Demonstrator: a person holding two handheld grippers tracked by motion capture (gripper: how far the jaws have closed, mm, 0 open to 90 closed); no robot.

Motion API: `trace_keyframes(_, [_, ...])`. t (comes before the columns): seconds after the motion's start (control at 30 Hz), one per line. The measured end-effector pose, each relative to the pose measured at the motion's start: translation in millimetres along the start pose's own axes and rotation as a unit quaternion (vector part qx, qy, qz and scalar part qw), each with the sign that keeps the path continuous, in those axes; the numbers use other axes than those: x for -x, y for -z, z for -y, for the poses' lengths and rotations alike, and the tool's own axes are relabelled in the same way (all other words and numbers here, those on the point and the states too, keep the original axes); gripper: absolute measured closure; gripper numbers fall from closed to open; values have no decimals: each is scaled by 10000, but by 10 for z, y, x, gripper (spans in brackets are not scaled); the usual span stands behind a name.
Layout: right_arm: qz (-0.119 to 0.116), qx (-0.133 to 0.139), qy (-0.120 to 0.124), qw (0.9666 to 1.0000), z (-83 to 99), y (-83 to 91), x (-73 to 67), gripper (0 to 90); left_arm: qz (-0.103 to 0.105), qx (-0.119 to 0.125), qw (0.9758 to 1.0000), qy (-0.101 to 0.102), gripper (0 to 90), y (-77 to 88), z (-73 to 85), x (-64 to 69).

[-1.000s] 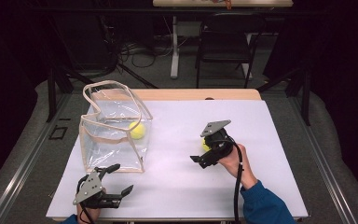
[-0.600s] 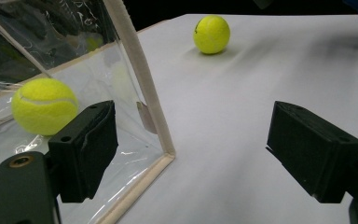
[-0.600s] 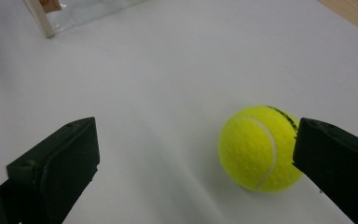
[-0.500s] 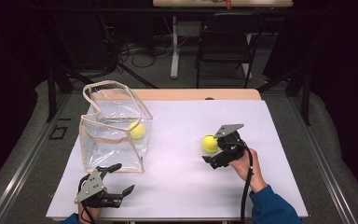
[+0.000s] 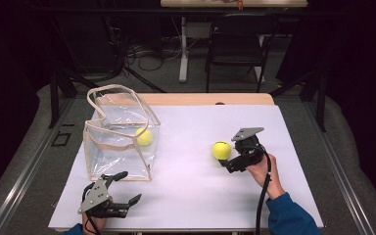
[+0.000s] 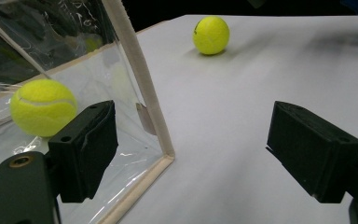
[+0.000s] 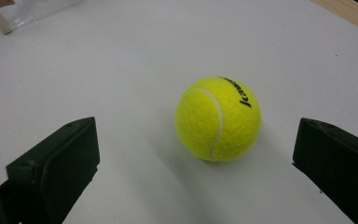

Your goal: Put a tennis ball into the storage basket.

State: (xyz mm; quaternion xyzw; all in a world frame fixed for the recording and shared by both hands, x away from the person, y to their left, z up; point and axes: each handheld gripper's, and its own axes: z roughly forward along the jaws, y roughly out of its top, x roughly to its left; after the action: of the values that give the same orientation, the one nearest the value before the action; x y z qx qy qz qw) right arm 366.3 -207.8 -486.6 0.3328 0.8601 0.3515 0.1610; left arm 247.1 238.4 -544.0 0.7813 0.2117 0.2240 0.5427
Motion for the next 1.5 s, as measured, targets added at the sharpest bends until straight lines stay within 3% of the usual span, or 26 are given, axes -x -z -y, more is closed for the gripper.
trace_keyframes(0.3, [22, -26, 49, 10000, -87, -80, 32, 0, 6, 0, 10000, 3, 161, -7, -3, 1])
trace_keyframes(0.63, [16, -122, -68, 9999, -98, -205, 127, 0, 18, 19, 10000, -1, 161, -12, -4, -1])
trace_keyframes(1.27, [-168, -504, -314, 9981, -119, -573, 237, 0, 66, 11, 10000, -46, 161, -32, -10, 10])
trace_keyframes(1.3, [-271, -633, -422, 9967, -78, -686, 273, 0, 66, 11, 10000, -46, 161, -32, -10, 10])
trace_keyframes(1.5, [-271, -736, -422, 9960, -76, -698, 286, 30, 52, 12, 10000, -23, 161, -31, -6, 5])
